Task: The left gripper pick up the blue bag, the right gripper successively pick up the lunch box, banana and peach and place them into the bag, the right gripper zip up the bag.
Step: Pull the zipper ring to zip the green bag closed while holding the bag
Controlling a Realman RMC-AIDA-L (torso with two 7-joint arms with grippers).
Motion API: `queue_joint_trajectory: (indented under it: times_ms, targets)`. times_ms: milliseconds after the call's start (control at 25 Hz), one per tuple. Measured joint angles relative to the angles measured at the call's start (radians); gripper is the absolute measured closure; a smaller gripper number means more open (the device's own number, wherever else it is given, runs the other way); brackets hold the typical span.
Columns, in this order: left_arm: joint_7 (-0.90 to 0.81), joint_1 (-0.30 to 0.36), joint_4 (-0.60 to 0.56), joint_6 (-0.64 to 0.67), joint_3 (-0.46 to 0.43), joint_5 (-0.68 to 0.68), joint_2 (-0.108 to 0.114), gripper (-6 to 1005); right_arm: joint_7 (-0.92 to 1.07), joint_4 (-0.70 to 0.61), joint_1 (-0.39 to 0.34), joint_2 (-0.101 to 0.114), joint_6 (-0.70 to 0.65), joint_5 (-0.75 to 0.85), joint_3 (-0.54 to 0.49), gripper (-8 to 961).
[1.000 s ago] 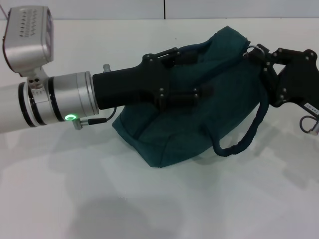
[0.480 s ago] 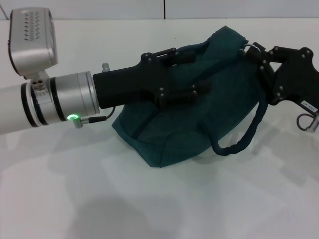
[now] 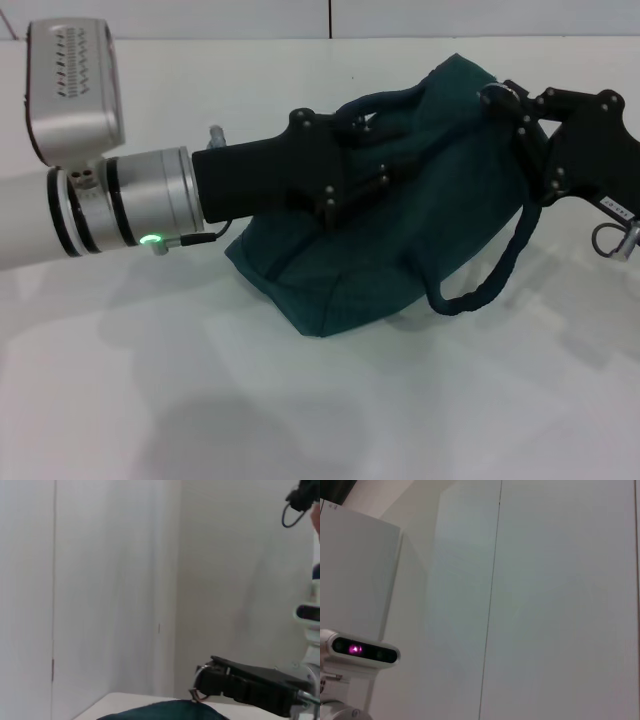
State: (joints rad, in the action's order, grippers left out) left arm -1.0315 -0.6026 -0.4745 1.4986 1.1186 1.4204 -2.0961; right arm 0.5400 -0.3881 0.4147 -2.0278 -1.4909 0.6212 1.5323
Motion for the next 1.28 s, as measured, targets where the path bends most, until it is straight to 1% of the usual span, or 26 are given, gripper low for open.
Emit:
queue_joint_trajectory:
  times_ms: [80,320,560,800,960,1240,1280]
  targets:
    - [0.01,-0.001,0.0,0.0,0.009,0.0,0.0,652,0.0,0.0,0.001,0.0,0.0,0.0,0.0,935]
    - [0.053,0.001,0.001,-0.001,0.016,0.0,-0.001,890,0.0,0.0,0.001,0.0,0.0,0.0,0.0,935]
    - [0.137,0.017,0.026,-0.001,0.017,-0.045,-0.001,957,0.021,0.0,0.001,0.0,0.0,0.0,0.0,935]
    - [0.171,0.027,0.027,-0.003,0.017,-0.037,0.004,958,0.047,0.016,0.002,0.0,0.001,-0.017,-0.002,935]
    - [0.22,0.055,0.02,-0.003,0.017,-0.043,0.004,959,0.076,0.038,0.005,0.001,0.001,-0.034,-0.007,935]
    - [0.22,0.07,0.021,-0.021,-0.003,-0.048,0.006,959,0.084,0.102,0.005,0.002,0.002,-0.12,-0.009,935]
    - [0.222,0.075,0.019,-0.025,-0.006,-0.048,0.006,959,0.084,0.129,0.002,0.003,0.003,-0.154,-0.009,935]
